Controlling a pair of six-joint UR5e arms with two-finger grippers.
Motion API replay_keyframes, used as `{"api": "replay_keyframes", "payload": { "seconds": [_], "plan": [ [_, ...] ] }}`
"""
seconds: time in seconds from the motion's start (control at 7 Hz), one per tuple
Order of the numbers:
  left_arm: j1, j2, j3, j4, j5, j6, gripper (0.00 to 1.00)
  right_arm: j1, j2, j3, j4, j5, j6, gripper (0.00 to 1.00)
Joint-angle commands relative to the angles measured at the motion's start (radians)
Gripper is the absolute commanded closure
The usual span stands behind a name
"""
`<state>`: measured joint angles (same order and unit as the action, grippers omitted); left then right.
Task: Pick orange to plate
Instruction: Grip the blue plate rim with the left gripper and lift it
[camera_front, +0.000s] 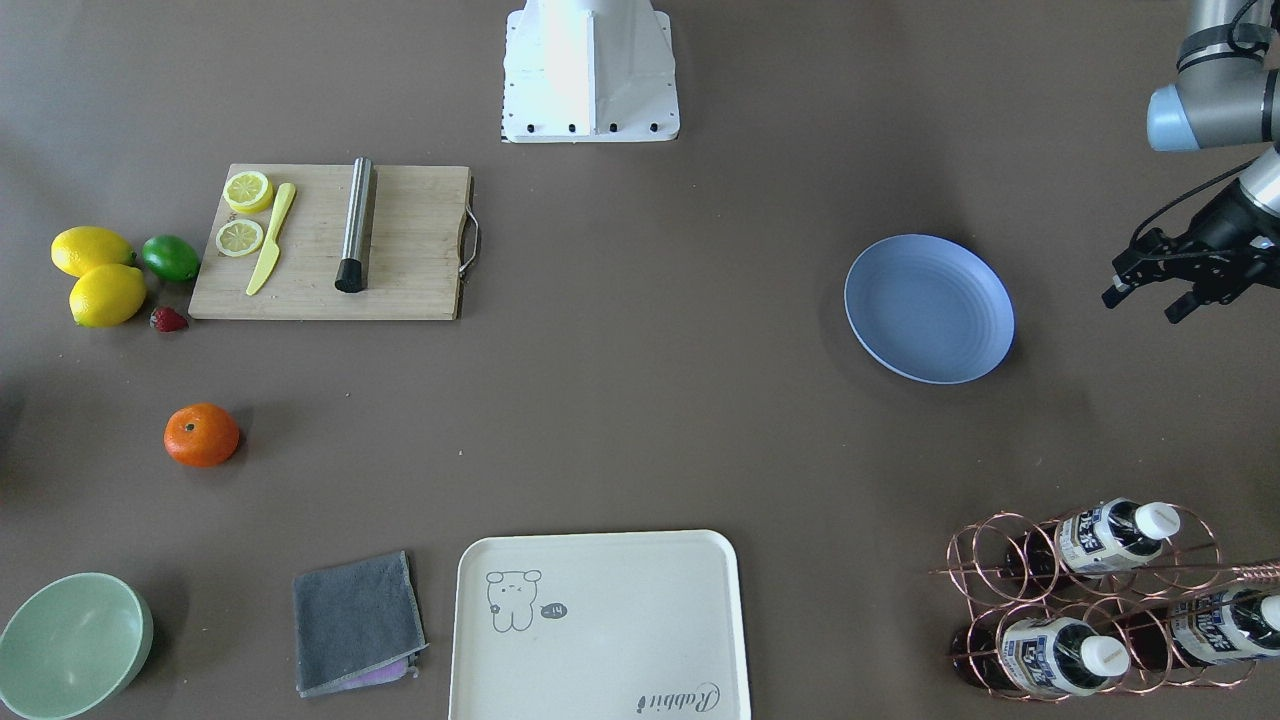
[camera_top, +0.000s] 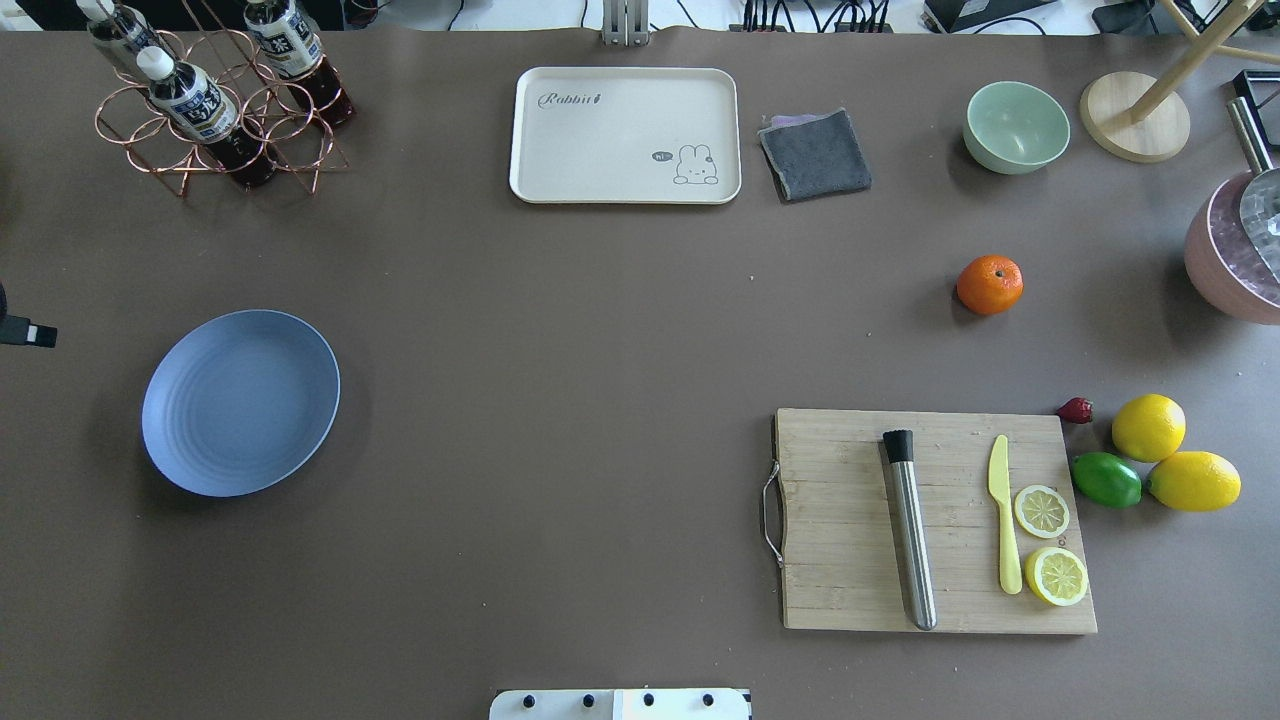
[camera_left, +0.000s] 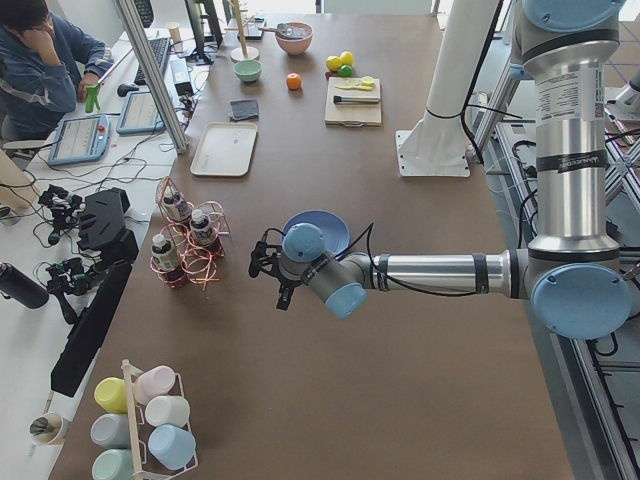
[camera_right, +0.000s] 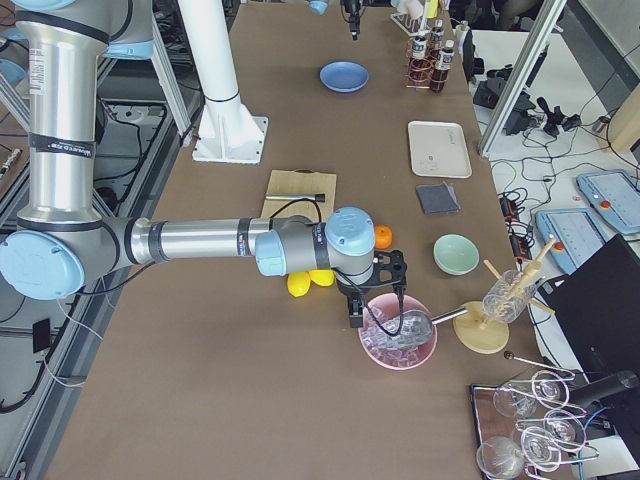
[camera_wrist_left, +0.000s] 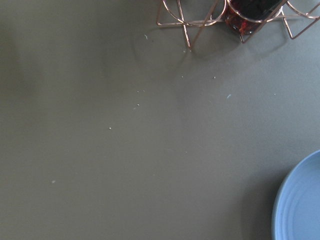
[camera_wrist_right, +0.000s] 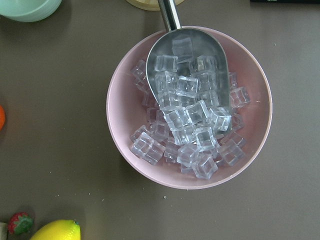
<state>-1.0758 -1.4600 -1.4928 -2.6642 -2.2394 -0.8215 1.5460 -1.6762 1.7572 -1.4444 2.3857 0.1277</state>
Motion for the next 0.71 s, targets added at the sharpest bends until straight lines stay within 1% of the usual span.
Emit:
{"api": "replay_keyframes", "payload": {
  "seconds": [0.0,0.14,0.43,0.57],
  "plan": [
    [0.135,-0.025,0.033,-0.141,0.073,-0.188,0.02,-0.027,0.001,0.002,0.019,-0.003,0.038,0.0],
    [0.137,-0.033,0.032,-0.141,0.07,-0.186,0.03,-0.03,0.001,0.002,0.019,-0.003,0.038,0.0],
    [0.161,-0.055,0.039,-0.141,0.075,-0.186,0.14,-0.033,0.001,0.002,0.019,-0.003,0.038,0.0],
    [0.175,-0.063,0.043,-0.141,0.076,-0.186,0.16,-0.034,0.001,0.002,0.019,-0.005,0.036,0.0]
  ]
}}
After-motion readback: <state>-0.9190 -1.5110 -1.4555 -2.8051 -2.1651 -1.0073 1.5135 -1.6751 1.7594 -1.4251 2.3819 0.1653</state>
